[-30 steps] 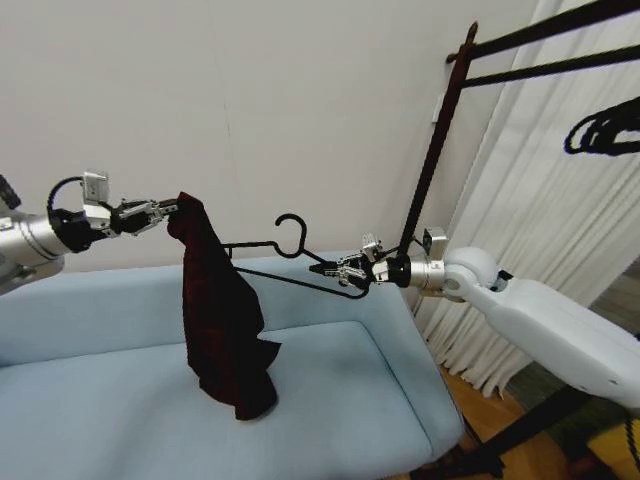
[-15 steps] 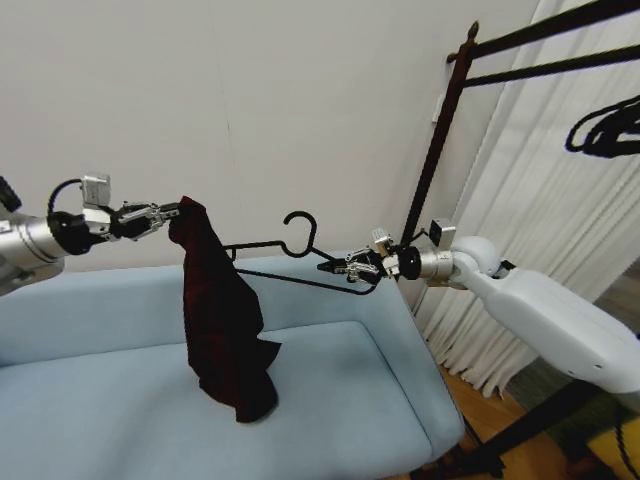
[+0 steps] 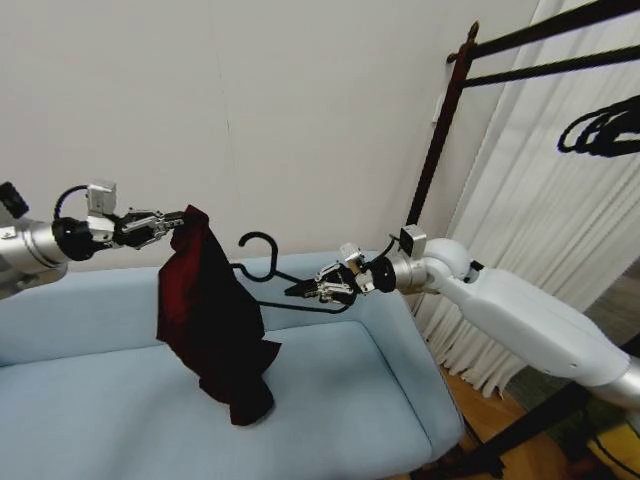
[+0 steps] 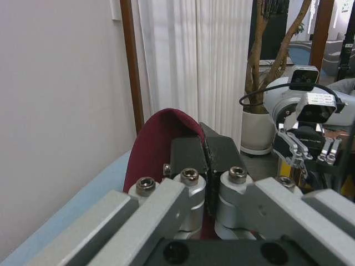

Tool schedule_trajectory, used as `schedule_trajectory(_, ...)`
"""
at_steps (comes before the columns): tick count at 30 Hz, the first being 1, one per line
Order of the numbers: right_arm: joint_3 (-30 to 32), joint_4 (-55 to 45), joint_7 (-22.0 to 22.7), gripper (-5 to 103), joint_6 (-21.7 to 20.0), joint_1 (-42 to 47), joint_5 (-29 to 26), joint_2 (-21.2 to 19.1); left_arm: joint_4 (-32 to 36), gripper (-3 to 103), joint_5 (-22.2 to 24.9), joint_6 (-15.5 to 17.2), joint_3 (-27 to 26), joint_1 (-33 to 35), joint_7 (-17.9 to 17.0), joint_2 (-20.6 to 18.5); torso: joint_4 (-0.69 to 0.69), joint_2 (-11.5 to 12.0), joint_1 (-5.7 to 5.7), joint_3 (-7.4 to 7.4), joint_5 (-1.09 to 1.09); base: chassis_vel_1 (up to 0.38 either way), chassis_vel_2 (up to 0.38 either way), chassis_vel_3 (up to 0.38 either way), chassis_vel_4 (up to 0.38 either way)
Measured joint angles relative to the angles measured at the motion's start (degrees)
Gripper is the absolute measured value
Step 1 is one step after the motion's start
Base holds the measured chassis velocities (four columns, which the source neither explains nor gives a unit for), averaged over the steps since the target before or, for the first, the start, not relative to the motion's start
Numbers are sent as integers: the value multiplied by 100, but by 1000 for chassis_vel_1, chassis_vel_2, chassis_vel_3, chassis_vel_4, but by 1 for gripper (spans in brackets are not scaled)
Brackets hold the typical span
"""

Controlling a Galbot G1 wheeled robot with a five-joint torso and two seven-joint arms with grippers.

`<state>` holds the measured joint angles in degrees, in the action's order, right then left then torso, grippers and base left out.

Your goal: Pick up the clothes from the sofa and hang them on the clothes hanger.

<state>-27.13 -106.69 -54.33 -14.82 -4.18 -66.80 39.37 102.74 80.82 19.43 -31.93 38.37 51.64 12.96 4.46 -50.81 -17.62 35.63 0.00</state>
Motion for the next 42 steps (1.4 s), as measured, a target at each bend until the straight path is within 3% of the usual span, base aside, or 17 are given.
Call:
schedule_trajectory(12,212,-239,778,2,60,99,-251,363,29,0,-4,-10,-47,-19,101,-26,0,-1,0,0,0,0,0,0,0)
schedule_trajectory(17,65,-358,1677,2,34,275,-245,437,124,0,4,-47,-62,-168,198,9,0,-1,0,0,0,0,0,0,0)
schedule_trajectory(18,65,-358,1677,2,34,275,-245,437,124,0,4,-47,-62,-168,198,9,0,-1,0,0,0,0,0,0,0)
schedule_trajectory(22,-60,-376,2706,2,64,481,-265,615,250,0,24,-49,-135,-219,331,-12,0,-1,0,0,1,0,0,0,0)
schedule_trajectory(23,-60,-376,2706,2,64,481,-265,615,250,0,24,-49,-135,-219,331,-12,0,-1,0,0,1,0,0,0,0)
schedule_trajectory(27,-35,-321,3478,2,157,485,-526,886,374,0,36,-52,-176,-247,408,-15,-1,-1,0,0,0,0,0,0,0)
schedule_trajectory(31,185,-261,3566,2,168,461,-686,942,375,0,45,-66,-181,-262,429,-23,-1,-1,0,0,0,0,0,0,0)
schedule_trajectory(42,632,-333,3328,2,228,775,-784,493,107,0,100,-75,-169,-361,451,7,1,-1,0,0,1,0,0,0,0)
